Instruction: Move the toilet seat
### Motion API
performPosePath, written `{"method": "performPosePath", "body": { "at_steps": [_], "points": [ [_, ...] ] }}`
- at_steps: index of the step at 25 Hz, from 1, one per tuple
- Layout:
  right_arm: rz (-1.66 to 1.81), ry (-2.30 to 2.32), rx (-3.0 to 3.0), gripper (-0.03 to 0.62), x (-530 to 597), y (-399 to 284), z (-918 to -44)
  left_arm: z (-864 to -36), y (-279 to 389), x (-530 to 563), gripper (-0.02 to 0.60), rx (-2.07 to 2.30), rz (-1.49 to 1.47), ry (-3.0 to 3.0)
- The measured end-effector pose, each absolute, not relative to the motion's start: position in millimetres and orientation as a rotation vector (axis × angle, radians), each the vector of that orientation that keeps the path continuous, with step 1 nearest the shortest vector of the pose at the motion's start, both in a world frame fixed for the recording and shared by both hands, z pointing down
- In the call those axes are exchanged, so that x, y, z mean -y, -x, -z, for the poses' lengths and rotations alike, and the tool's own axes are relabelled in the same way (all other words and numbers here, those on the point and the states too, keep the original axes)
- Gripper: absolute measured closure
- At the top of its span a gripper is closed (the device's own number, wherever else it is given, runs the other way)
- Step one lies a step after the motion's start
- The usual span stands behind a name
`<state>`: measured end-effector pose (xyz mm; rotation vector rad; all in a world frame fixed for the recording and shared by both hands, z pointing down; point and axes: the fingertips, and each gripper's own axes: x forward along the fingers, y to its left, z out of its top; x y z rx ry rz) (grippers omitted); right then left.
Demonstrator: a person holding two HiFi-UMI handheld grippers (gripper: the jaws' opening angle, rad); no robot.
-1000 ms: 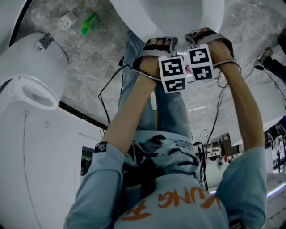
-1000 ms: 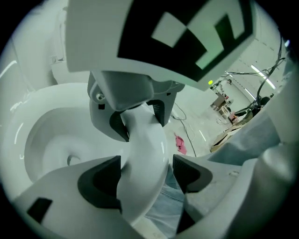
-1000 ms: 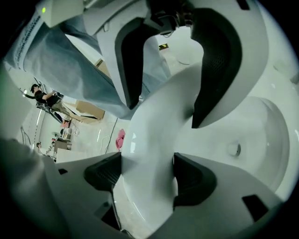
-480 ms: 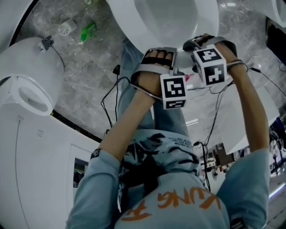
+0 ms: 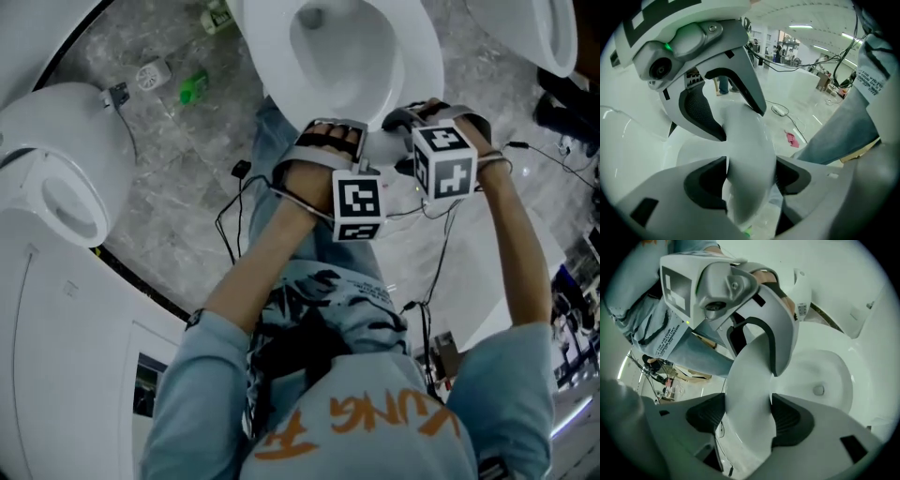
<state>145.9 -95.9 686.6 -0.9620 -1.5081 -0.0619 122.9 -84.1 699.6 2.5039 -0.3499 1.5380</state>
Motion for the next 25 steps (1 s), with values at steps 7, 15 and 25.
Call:
{"method": "performPosePath", "body": {
  "at_steps": [7,15,25],
  "points": [
    [0.205,0.781,1.628,0.315,113,-132,-648,-662,-113,96,0.321,0.363,-1.574,-2.536],
    [0.475,0.574,1.722,0.347,148,-111,-597,-603,-84,130,0.354,0.512,-1.553,-2.552],
    [0.556,0.083,1.890,0.430,213,-67,-526,-532,-33,188,0.373,0.792,-1.535,-2.557]
  ]
}}
